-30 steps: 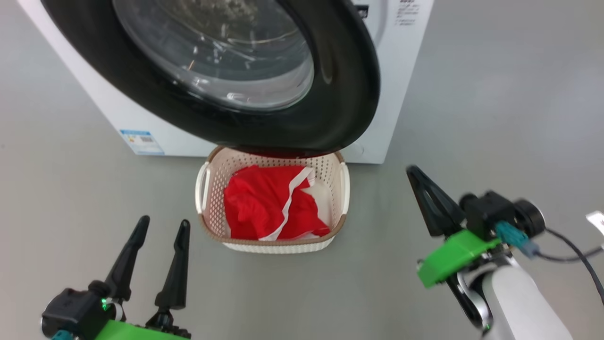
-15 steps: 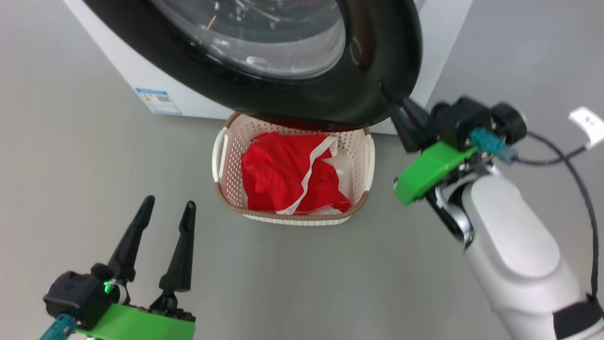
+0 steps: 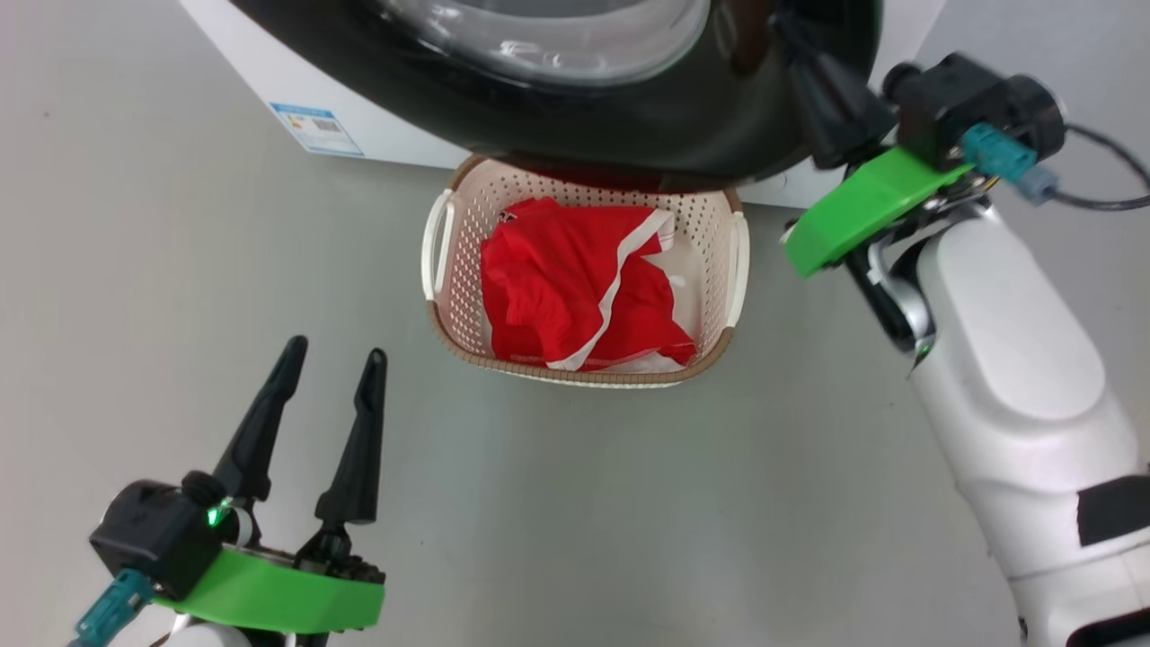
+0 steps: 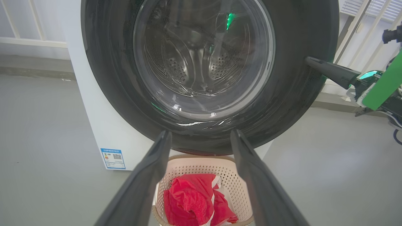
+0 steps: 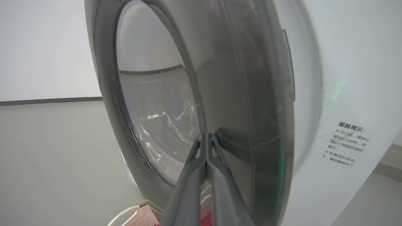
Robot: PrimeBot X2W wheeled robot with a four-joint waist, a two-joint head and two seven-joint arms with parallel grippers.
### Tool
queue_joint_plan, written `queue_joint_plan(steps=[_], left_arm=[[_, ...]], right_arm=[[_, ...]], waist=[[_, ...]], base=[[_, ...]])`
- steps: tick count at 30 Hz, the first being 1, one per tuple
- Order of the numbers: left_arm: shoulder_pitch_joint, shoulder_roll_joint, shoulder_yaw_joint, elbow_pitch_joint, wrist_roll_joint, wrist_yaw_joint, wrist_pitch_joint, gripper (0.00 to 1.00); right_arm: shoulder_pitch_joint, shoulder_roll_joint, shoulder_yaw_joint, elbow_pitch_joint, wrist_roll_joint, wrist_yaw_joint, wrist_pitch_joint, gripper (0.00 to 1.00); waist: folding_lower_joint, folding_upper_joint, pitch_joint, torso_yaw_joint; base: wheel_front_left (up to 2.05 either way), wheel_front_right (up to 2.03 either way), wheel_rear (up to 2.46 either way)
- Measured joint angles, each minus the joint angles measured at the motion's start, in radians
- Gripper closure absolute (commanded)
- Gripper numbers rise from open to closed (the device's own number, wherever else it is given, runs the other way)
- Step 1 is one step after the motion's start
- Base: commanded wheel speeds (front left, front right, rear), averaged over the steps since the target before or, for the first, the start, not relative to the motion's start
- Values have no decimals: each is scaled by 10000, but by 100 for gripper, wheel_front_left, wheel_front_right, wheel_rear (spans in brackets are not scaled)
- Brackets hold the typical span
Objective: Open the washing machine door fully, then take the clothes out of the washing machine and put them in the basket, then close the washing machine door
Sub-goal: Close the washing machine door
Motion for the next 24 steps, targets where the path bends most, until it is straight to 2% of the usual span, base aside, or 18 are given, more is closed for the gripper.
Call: queue_joint_plan(steps=[11,24], left_arm=[[-466,-299,-21,63,222,-295,-2,0],[-799,-621,157,263,276,-573,-2,0]], right_arm=[[-1534,-17,-784,1037,-454,0,-299,100],[-3136,54,-1360,2987,-639,79,-729,100]], waist=[[0,0,549,219],[0,0,958,436]], base=[[0,0,0],[0,0,0]])
